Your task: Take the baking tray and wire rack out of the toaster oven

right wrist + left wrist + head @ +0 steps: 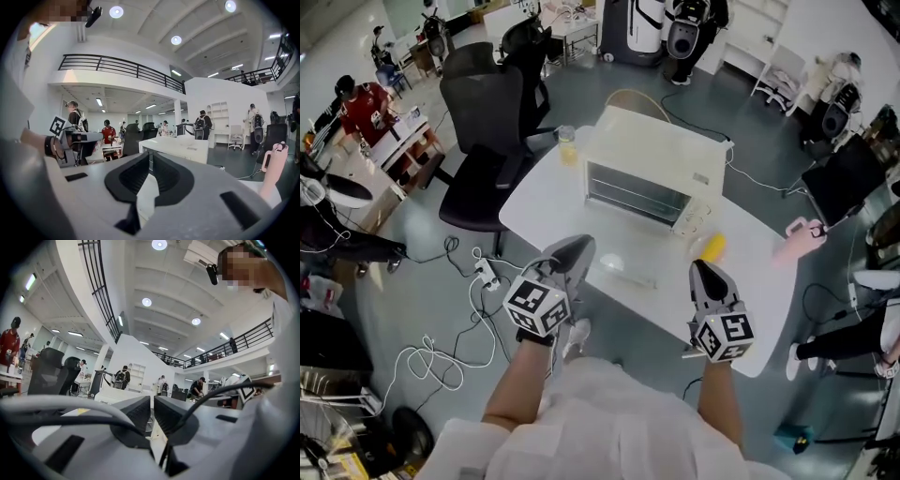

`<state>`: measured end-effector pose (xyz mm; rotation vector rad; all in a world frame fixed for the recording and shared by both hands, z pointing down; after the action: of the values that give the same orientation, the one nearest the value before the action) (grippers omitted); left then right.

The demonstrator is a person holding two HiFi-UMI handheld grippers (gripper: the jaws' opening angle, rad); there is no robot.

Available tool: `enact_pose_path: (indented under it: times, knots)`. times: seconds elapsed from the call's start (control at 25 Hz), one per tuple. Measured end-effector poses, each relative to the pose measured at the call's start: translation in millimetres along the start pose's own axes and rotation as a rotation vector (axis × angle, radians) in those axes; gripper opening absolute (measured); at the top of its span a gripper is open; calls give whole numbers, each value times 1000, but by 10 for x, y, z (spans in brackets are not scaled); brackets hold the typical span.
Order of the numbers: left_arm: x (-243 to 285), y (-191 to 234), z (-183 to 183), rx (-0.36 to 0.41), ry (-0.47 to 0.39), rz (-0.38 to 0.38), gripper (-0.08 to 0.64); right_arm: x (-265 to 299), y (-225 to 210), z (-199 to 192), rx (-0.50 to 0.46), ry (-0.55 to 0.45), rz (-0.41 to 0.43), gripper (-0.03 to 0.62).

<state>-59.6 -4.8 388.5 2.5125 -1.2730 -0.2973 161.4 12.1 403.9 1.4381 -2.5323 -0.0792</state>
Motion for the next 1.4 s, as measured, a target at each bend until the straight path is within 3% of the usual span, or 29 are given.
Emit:
enact_pose_path:
  times: [0.32, 0.6, 0.92, 1.08, 1.16, 1.28, 1.4]
  knots:
    - [502, 700, -3, 74, 146, -57, 23, 695, -25, -121, 6, 85, -24, 55]
    - [989, 1084, -146, 105, 305, -206, 23, 1292, -10, -304, 18, 165, -40, 70]
    - [1395, 1501, -456, 71, 414, -224, 23, 1819, -50, -427, -3, 213, -84, 81]
    - [1453, 1536, -689, 15, 489, -241, 27, 1936, 3, -597, 19, 265, -93, 89]
    - [1539, 1571, -736, 26, 509, -248, 35, 2052, -30, -639, 20, 272, -98, 92]
    - [1671, 1602, -767, 49, 542, -271, 67, 2246, -62, -696, 23, 292, -80, 94]
    - [1767, 1561, -867, 8, 587, -313, 104, 2351, -68, -825, 28, 340, -37, 106]
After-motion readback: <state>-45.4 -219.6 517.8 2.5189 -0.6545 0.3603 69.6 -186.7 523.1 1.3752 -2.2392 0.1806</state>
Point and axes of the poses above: the fingertips, and each gripper's own axes: x forward along the fingers, y to its left, z out of its top, the point moved 1 cm from there along -x, backward along the fingers, and after that the axes turned 10 degrees about -x, right-handed, at the moved point
